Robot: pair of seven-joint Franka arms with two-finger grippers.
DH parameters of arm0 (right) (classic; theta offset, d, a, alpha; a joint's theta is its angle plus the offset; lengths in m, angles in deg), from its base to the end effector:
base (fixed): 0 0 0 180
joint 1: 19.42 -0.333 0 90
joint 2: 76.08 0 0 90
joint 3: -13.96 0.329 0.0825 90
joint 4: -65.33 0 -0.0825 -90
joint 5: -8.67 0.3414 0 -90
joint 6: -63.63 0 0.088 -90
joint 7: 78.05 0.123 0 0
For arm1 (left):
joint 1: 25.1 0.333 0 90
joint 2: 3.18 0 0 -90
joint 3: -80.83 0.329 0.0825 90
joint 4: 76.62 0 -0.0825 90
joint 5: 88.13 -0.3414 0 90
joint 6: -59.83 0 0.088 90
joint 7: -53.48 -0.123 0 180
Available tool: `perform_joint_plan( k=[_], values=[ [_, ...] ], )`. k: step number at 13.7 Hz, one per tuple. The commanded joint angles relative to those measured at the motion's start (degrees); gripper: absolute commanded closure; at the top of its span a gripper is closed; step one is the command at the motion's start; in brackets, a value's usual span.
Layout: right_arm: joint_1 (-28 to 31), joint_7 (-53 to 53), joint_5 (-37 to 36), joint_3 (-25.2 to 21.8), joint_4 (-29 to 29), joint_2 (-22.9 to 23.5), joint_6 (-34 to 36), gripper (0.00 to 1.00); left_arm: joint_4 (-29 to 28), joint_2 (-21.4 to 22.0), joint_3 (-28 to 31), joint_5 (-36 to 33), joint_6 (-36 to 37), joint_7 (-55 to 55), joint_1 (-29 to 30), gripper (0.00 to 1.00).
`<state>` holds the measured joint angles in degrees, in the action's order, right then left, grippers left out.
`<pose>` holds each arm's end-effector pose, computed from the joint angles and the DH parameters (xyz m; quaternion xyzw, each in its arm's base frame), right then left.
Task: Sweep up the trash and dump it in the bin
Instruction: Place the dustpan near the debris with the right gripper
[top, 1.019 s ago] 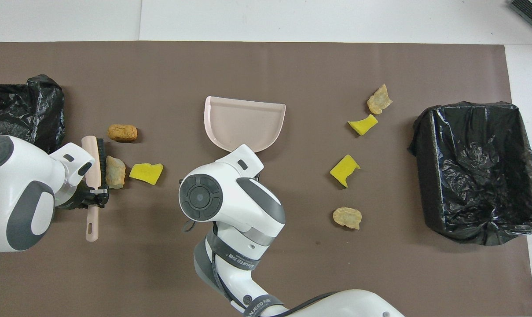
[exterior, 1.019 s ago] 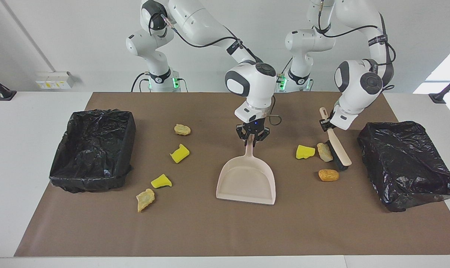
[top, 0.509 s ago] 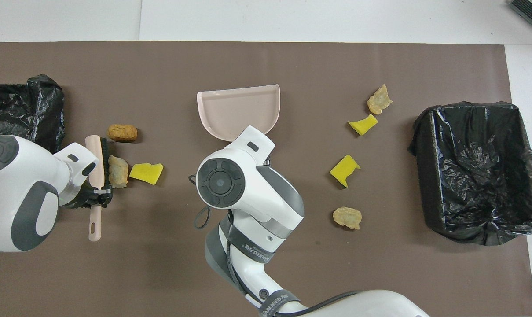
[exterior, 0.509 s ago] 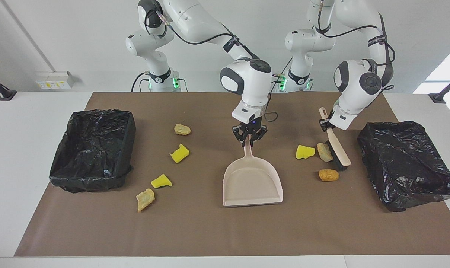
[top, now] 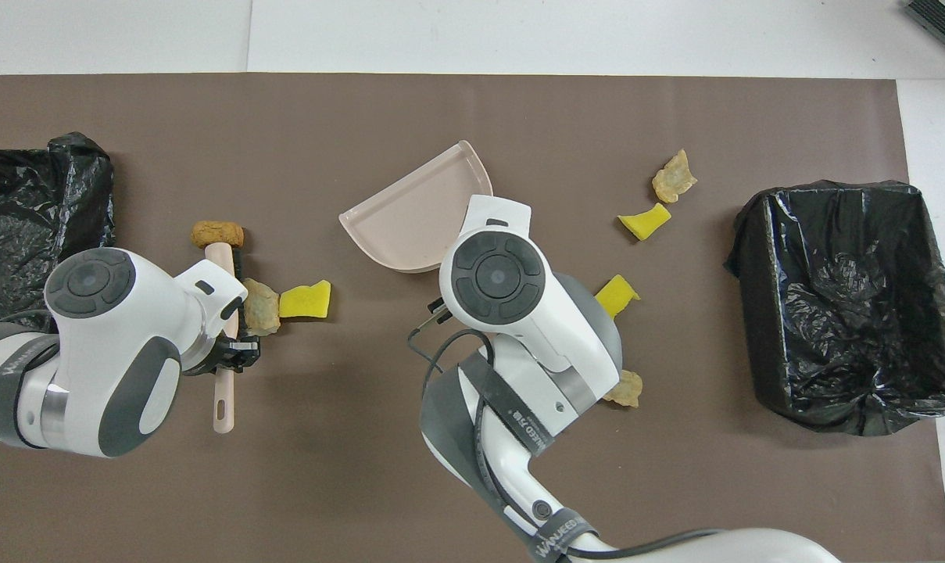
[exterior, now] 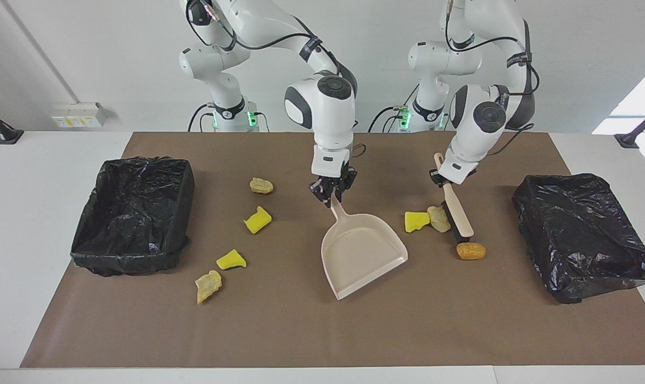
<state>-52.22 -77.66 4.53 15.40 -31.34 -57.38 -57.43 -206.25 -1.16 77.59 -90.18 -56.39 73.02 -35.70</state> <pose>0.5219 0.3480 0.4329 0.9503 0.3061 0.0557 0.0118 0.4411 -0.1061 0.3838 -0.9941 -0.0401 0.0904 0.0440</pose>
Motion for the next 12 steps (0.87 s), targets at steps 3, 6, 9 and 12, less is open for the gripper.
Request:
perform_joint_plan(
  k=[3,6,9,12],
  values=[
    [4.40,-22.14,3.00,0.49,-4.30,-2.70,1.62,1.00,5.86,1.58,1.39,-1.12,4.60,0.40,0.49,1.00],
    [4.41,-35.33,3.00,0.49,-5.98,-3.66,2.58,1.00,5.87,0.71,1.39,-1.21,-1.70,-1.25,4.78,1.00],
    [3.79,-44.82,3.00,0.49,-5.98,-4.10,4.44,1.00,5.96,-2.53,1.31,-1.21,-8.02,-7.93,10.40,1.00],
    [3.53,-54.69,3.00,0.49,-6.16,-4.10,3.30,1.00,5.52,-5.00,1.31,-1.21,-10.42,-8.21,9.81,1.00]
  ],
)
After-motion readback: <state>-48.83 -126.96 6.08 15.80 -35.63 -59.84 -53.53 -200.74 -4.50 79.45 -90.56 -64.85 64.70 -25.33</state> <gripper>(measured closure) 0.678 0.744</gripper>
